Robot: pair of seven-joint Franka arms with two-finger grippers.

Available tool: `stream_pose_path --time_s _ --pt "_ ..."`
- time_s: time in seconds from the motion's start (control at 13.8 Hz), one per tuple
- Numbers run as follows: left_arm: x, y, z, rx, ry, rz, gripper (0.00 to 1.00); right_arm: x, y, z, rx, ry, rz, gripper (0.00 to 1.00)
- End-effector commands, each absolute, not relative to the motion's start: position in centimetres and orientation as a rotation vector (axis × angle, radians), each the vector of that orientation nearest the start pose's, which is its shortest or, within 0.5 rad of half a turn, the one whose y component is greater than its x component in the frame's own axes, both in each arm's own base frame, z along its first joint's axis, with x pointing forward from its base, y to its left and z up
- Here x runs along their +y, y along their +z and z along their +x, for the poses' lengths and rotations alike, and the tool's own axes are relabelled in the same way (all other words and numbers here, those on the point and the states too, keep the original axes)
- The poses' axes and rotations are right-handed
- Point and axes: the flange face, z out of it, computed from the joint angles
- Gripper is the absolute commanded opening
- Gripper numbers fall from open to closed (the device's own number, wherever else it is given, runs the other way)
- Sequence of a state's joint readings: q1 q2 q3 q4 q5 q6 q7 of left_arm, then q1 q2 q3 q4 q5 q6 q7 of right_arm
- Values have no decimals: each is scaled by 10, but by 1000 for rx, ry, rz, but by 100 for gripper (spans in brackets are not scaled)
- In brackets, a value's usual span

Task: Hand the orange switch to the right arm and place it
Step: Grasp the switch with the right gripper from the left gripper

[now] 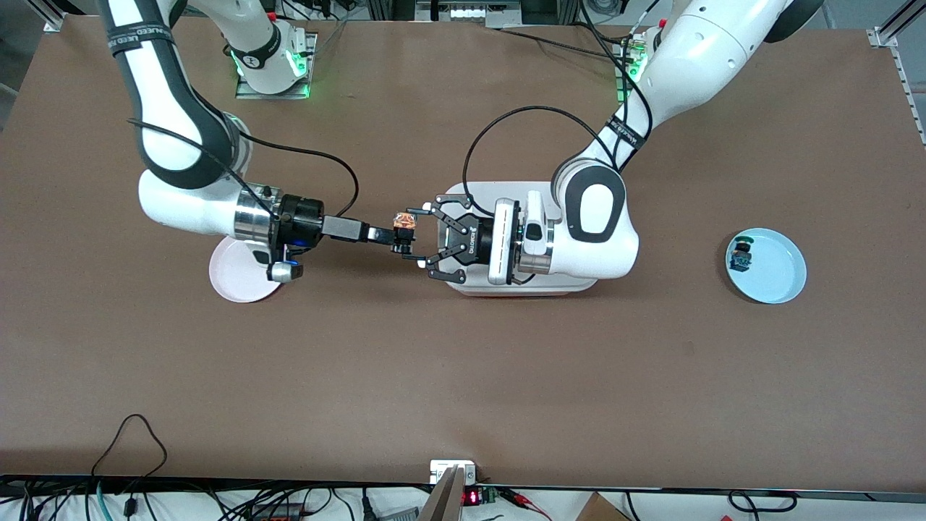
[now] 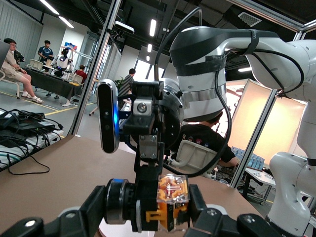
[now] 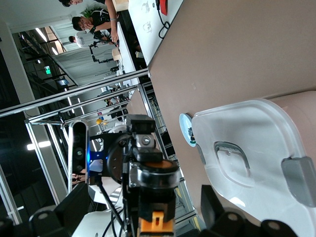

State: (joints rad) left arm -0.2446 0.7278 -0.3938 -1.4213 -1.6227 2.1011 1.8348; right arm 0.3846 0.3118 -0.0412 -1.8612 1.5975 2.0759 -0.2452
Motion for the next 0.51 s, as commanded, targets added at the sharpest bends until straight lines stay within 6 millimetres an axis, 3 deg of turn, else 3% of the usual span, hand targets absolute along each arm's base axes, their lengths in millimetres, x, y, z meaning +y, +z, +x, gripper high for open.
stream_pose_path --time_s 0.0,0.44 --pt "-427 355 619 -972 940 1303 0 280 383 584 372 104 -1797 98" --pt "-428 360 619 -949 946 1300 0 285 378 581 365 95 -1801 60"
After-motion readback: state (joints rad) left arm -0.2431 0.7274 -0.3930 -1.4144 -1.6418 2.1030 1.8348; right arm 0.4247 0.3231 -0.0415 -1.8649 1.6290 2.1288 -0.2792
